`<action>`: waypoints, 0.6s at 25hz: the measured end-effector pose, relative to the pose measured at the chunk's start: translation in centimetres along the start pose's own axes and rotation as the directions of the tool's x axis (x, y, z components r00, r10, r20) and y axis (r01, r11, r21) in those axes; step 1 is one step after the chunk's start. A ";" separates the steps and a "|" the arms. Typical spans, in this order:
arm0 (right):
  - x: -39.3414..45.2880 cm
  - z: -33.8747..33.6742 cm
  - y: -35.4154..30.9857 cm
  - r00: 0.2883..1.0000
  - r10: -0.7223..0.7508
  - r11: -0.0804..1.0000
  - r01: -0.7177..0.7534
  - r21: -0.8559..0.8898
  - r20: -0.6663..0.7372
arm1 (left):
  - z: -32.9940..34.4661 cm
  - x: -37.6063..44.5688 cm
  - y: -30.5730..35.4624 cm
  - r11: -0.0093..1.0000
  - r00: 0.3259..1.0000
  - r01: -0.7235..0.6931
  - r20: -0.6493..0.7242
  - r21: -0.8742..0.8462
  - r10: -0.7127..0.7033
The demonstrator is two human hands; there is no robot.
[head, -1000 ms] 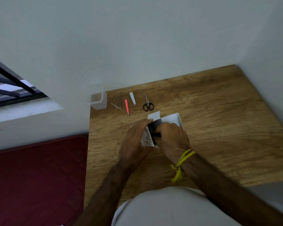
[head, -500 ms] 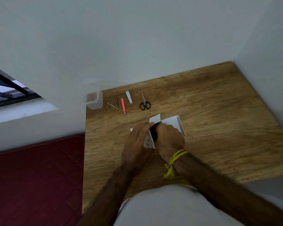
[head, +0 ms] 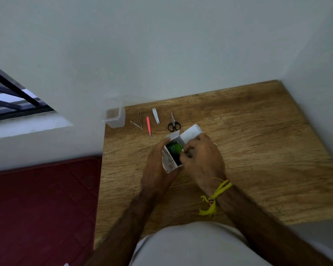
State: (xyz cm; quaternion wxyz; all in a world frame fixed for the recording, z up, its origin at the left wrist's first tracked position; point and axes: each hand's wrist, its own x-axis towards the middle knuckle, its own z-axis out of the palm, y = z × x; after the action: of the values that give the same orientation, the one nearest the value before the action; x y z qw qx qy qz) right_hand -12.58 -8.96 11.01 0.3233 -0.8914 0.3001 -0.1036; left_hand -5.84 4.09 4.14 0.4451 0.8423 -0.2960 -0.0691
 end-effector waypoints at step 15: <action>1.0 -3.0 -0.4 0.976 0.063 0.768 0.087 0.635 -0.209 | -0.8 -0.4 0.3 0.993 0.992 0.121 0.028 -0.010 -0.121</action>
State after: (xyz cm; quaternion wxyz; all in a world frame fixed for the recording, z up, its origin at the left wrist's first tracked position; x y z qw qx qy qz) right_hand -12.73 -10.81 13.55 0.5720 -0.7127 0.2748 -0.2990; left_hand -5.99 4.75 4.78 0.4409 0.8550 -0.2503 -0.1093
